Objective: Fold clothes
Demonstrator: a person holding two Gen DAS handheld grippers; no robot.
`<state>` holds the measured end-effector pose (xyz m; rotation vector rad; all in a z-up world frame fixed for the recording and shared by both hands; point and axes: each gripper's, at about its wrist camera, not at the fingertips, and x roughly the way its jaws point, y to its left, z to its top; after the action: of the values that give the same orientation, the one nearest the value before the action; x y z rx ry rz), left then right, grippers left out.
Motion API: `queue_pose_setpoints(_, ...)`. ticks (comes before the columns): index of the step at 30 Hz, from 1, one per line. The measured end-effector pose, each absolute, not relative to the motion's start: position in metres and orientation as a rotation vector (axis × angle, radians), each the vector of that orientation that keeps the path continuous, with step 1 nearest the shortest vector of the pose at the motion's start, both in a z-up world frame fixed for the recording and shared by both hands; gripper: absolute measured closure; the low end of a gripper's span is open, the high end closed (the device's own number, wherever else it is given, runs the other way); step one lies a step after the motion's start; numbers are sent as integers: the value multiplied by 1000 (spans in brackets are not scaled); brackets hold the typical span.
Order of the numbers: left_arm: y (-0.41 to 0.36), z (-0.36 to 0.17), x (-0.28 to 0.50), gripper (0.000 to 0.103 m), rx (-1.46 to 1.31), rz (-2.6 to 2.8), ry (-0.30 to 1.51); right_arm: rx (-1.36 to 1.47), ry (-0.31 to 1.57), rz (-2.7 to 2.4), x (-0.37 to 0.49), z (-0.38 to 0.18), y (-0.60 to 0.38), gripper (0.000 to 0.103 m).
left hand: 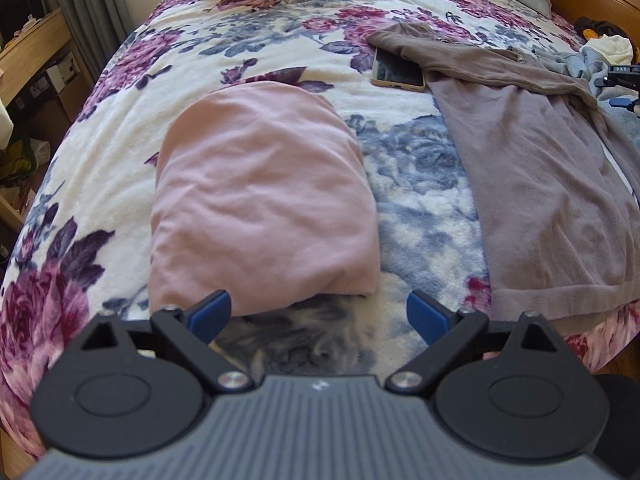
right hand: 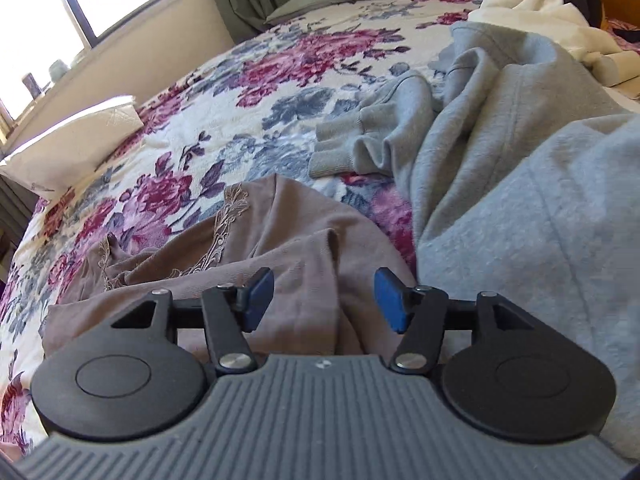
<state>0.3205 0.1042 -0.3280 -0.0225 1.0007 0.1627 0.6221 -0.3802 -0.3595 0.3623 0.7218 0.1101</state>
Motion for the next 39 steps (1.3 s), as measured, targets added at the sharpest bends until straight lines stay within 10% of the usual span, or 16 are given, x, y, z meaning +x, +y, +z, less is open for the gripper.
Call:
queue_pose_setpoints(12, 71, -316, 305, 7, -14, 51, 996, 753, 643, -62, 306, -441, -479, 37)
queue_pose_setpoints(19, 57, -306, 299, 7, 11, 13, 977, 627, 560, 37, 289, -447, -446, 39)
queue_pose_setpoints(24, 58, -302, 294, 5, -3, 19, 959, 579, 597, -17, 309, -451, -442, 76)
queue_pose_setpoints(25, 58, -302, 294, 5, -5, 21, 960, 581, 595, -20, 308, -450, -444, 96)
queue_pose_setpoints(39, 71, -320, 305, 5, -58, 15, 986, 677, 409, 61, 432, -272, -517, 99)
